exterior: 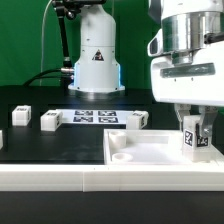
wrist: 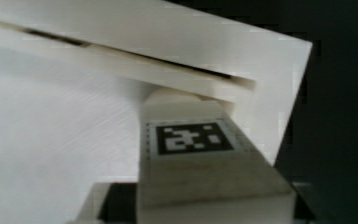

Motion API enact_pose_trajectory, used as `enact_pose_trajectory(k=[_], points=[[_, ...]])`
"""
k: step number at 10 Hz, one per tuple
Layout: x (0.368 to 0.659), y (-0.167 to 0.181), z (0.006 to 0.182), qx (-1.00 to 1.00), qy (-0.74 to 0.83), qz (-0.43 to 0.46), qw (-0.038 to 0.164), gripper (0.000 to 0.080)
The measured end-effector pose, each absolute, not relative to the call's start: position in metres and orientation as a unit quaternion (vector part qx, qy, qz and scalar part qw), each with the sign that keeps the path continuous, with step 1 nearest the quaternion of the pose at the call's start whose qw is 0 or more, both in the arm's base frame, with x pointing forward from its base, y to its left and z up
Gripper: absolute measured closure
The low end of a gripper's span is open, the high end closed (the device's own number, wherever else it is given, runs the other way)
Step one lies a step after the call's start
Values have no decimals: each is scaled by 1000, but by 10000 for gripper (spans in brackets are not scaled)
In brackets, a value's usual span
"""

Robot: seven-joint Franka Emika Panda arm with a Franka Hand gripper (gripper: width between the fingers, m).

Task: Assemble one leg

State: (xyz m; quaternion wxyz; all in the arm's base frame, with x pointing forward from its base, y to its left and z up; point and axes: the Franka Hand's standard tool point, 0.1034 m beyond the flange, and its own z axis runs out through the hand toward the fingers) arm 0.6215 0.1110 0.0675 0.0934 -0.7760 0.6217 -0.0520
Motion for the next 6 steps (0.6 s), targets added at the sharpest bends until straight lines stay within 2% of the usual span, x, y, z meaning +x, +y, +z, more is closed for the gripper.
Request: enact_pose_trajectory(k=[1, 3, 4, 5, 6], points=[[621, 111, 67, -744, 658, -45, 102, 504], [621, 112, 67, -713, 692, -38, 106, 504], [621, 112, 67, -701, 704, -36, 107, 431], [621, 112, 67, -720, 685, -39, 106, 431], [621, 113, 67, -729, 675, -40, 105, 263]])
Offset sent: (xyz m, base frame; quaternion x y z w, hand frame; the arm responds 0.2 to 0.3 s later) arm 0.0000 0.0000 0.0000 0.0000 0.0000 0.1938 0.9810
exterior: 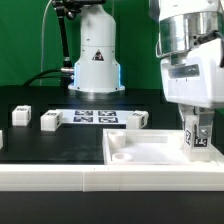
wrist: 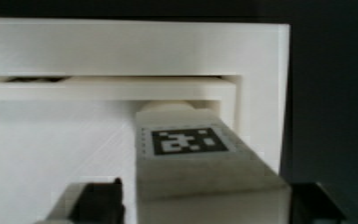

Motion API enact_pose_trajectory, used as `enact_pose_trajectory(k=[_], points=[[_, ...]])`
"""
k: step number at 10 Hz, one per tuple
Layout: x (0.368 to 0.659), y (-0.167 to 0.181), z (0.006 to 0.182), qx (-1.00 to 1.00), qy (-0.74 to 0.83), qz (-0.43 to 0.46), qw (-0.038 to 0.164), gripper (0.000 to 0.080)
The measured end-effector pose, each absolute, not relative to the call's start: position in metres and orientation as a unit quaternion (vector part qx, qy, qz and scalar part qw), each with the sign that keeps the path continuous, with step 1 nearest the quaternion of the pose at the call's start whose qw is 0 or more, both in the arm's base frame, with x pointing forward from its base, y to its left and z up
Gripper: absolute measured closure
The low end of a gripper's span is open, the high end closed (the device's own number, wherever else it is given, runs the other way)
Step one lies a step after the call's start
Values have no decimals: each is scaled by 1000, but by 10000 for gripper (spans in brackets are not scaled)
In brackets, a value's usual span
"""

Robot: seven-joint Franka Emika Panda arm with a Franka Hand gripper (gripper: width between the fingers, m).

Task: Assemble one leg

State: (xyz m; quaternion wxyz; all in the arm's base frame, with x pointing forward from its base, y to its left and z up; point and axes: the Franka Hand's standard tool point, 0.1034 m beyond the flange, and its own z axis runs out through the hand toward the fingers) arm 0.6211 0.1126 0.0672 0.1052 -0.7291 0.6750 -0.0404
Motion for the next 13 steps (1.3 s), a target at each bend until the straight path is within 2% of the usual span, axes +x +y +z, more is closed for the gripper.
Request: enact_pose_trajectory(k=[1, 2, 3, 7, 9, 11, 13], points=[[622, 111, 68, -749, 653, -45, 104, 263], [621, 110, 68, -789, 605, -44, 98, 166], [620, 115, 69, -833, 546, -21, 86, 152], [624, 115, 73, -923, 376, -33, 74, 151], [625, 117, 77, -963, 263, -31, 54, 151], [624, 120, 78, -978, 203, -31, 46, 151], [624, 118, 76, -993, 111, -35, 29, 151]])
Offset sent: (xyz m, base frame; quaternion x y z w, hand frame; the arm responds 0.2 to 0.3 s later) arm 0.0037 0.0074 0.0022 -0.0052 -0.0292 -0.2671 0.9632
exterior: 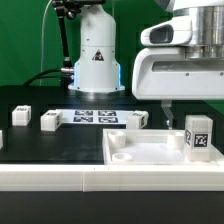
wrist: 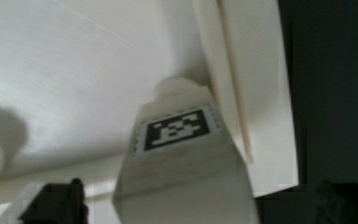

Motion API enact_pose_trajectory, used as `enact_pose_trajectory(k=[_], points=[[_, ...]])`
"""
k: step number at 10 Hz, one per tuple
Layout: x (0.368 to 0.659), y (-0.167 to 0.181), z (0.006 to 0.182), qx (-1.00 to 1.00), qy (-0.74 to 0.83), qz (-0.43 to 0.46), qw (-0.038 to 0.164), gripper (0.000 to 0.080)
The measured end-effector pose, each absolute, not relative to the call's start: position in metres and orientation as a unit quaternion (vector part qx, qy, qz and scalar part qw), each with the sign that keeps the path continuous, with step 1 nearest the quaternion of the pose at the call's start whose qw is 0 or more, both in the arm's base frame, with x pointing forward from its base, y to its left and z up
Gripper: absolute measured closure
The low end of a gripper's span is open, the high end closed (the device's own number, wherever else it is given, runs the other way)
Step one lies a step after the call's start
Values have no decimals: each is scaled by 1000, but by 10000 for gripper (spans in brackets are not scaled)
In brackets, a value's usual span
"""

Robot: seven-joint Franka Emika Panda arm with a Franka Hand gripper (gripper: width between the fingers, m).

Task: Assemble one leg

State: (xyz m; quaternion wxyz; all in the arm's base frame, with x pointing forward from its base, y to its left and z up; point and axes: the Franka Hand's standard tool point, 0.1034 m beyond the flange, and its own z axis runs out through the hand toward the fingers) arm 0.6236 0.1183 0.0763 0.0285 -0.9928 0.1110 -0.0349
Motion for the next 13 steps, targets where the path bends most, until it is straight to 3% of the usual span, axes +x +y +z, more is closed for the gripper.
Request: enact_pose_trajectory(k=[4, 7, 10, 13], points=[[624, 117, 76, -995, 93, -38, 27, 151], [624, 116, 76, -994, 101, -38, 28, 508], [625, 114, 76, -990, 131, -38, 29, 508], [623, 99, 76, -964, 260, -41, 27, 508]])
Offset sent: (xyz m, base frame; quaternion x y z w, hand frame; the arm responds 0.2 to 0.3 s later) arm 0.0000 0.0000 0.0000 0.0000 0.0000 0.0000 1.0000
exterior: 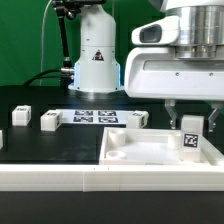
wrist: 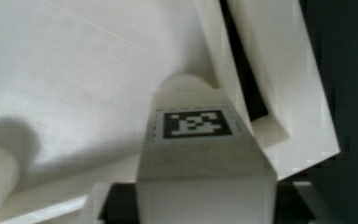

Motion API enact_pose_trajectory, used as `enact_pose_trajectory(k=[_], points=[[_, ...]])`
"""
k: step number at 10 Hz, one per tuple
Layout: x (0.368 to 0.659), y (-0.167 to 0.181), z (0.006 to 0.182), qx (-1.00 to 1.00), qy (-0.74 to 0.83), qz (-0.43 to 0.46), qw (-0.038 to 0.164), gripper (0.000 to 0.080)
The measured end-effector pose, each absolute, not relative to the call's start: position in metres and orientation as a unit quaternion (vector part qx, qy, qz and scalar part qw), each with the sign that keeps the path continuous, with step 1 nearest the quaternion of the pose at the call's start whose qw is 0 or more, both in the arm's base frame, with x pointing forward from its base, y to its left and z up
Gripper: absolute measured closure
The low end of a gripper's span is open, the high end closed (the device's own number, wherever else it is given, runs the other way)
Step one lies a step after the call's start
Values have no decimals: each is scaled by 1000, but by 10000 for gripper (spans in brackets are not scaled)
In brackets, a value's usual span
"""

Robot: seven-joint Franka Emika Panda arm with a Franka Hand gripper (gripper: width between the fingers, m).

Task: Assemble one leg

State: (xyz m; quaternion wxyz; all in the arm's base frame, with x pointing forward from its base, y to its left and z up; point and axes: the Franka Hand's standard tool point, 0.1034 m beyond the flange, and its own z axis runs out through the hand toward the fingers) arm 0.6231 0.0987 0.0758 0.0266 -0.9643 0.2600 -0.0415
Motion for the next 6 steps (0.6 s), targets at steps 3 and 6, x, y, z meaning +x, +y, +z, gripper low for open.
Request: enact_pose_trajectory(k=[3, 6], points=[[620, 87, 75, -935, 349, -58, 21, 503], [619, 82, 75, -928, 367, -63, 12, 416]])
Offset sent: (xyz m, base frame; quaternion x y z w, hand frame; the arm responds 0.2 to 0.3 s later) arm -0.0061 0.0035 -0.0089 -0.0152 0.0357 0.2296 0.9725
